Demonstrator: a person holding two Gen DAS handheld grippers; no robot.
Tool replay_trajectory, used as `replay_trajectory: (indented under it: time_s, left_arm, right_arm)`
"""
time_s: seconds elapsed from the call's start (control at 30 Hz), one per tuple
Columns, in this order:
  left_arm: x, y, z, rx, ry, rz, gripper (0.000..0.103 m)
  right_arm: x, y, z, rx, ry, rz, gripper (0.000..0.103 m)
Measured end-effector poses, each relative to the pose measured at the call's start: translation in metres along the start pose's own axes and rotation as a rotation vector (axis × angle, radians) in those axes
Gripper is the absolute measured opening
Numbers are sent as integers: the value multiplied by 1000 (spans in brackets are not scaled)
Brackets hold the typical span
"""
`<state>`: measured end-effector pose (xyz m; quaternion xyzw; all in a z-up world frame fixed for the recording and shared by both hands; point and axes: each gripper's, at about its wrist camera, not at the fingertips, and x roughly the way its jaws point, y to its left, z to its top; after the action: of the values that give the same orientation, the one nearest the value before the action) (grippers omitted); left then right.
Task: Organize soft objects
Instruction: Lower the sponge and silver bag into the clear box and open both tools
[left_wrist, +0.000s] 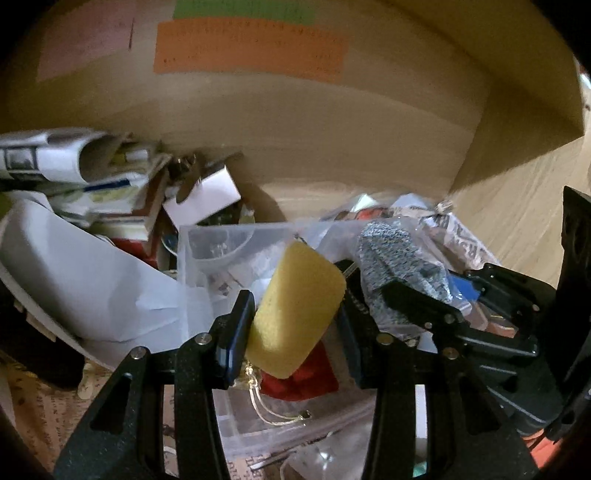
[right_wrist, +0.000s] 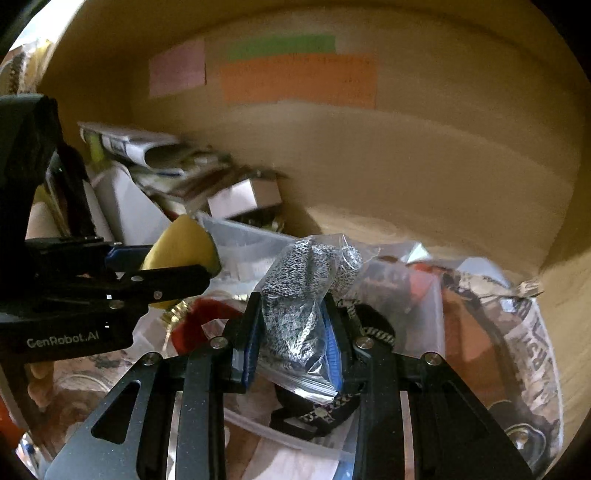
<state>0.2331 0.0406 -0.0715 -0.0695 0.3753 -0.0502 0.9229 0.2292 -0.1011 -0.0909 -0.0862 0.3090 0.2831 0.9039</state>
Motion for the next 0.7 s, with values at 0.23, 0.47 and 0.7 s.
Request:
replay_trajectory:
  time_s: [0.23,0.47,0.7]
  left_arm:
    - [21,4,-4,-1,50,6,44]
    - [21,4,-1,4,55,8,50]
    - [5,7,0,-12,27,-10,55]
  right_arm:
    - [22,-3,-7,-2,71,8,28]
    - [22,-3,-8,-12,90,7,34]
    - [4,-4,0,-21,34,-29,57]
